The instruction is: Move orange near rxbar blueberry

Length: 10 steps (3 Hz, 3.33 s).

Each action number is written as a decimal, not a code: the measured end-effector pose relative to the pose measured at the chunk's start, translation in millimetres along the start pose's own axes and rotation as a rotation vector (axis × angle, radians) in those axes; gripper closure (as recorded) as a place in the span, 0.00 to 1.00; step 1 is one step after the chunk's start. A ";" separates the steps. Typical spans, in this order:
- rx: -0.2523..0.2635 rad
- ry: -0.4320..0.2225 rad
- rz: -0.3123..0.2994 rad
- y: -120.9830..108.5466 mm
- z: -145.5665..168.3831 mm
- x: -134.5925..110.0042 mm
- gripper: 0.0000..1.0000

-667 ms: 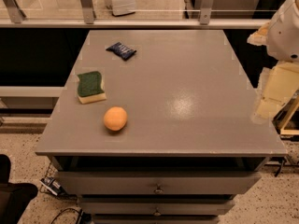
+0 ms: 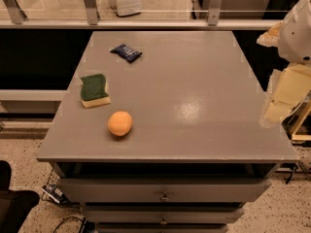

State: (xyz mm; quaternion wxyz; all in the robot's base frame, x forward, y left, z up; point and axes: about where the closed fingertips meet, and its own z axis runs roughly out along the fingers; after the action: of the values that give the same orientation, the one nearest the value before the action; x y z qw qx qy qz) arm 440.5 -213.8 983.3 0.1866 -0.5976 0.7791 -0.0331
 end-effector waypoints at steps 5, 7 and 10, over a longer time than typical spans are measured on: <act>0.033 -0.811 0.133 -11.2 92.6 -147.8 0.00; 0.027 -0.848 0.138 -10.5 96.4 -160.7 0.00; -0.163 -1.039 0.140 43.9 121.5 -213.0 0.00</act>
Offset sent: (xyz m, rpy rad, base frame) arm 0.0705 0.1167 -0.0285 0.6736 -0.1950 0.1736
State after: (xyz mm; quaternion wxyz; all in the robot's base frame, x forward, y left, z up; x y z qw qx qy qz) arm 486.4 20.5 911.9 0.5029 -0.4944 0.6219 0.3404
